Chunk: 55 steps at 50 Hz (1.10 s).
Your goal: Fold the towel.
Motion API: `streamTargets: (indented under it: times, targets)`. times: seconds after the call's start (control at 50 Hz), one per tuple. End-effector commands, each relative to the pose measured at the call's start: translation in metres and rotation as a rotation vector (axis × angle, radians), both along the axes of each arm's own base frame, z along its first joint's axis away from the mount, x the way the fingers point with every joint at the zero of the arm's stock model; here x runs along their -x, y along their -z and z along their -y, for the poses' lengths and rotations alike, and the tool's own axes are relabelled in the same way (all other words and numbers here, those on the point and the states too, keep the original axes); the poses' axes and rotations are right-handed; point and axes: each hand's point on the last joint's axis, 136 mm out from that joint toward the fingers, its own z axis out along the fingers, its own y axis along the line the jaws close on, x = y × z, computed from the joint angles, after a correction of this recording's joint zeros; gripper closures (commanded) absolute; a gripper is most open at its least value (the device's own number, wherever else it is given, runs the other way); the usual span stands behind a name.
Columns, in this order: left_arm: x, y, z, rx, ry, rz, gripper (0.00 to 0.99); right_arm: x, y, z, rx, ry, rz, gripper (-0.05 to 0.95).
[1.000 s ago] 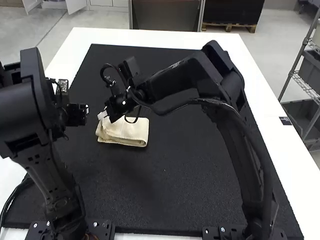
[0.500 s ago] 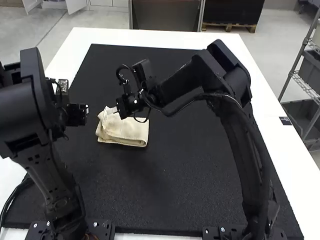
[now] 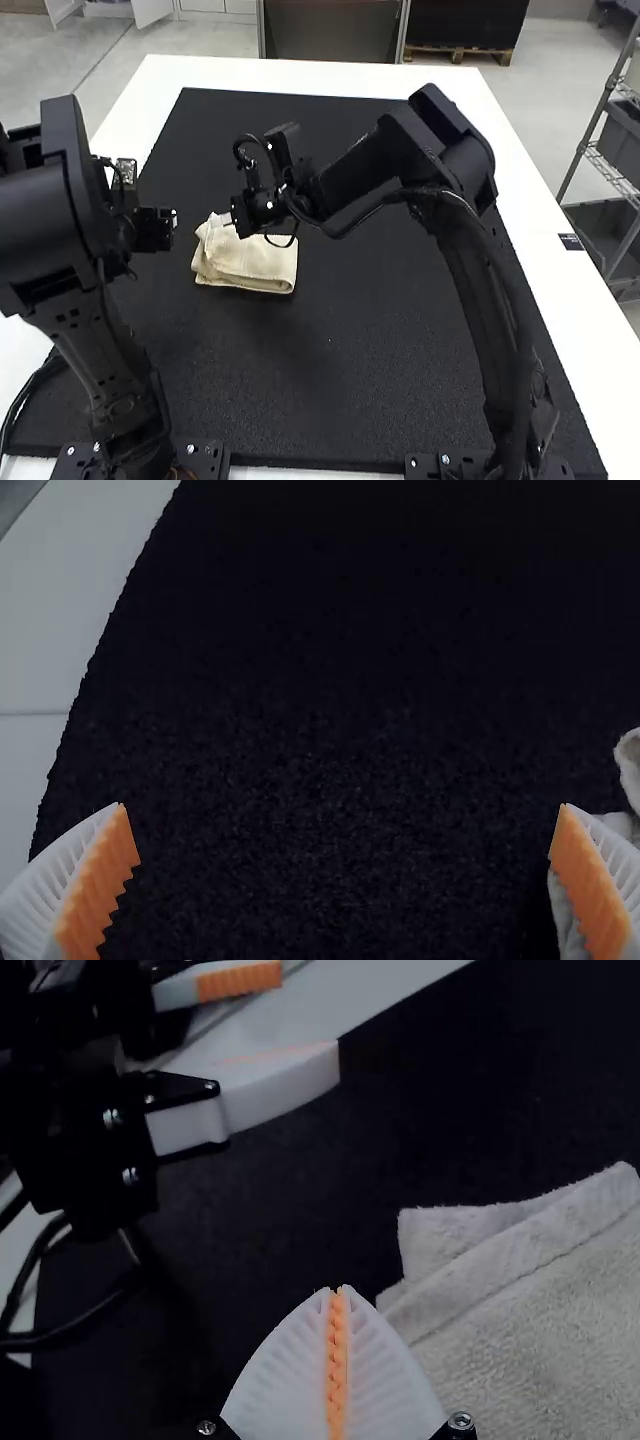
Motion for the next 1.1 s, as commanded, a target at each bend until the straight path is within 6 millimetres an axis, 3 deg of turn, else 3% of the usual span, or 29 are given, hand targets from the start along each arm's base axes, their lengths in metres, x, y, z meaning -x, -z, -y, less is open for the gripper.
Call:
streamTargets:
  times: [0.0,0.24,1.08]
  targets:
    - [0.002,0.002,0.000,0.013,0.002,0.001,0.030,-0.001,0.004,0.000,-0.015,-0.011,-0.023,0.92]
    - [0.001,0.002,0.002,0.017,0.010,0.000,0.030,-0.004,0.006,-0.003,-0.043,-0.015,-0.017,0.92]
    - [0.000,0.001,0.004,0.023,0.014,0.005,0.030,-0.020,0.045,0.002,-0.080,0.011,-0.053,0.92]
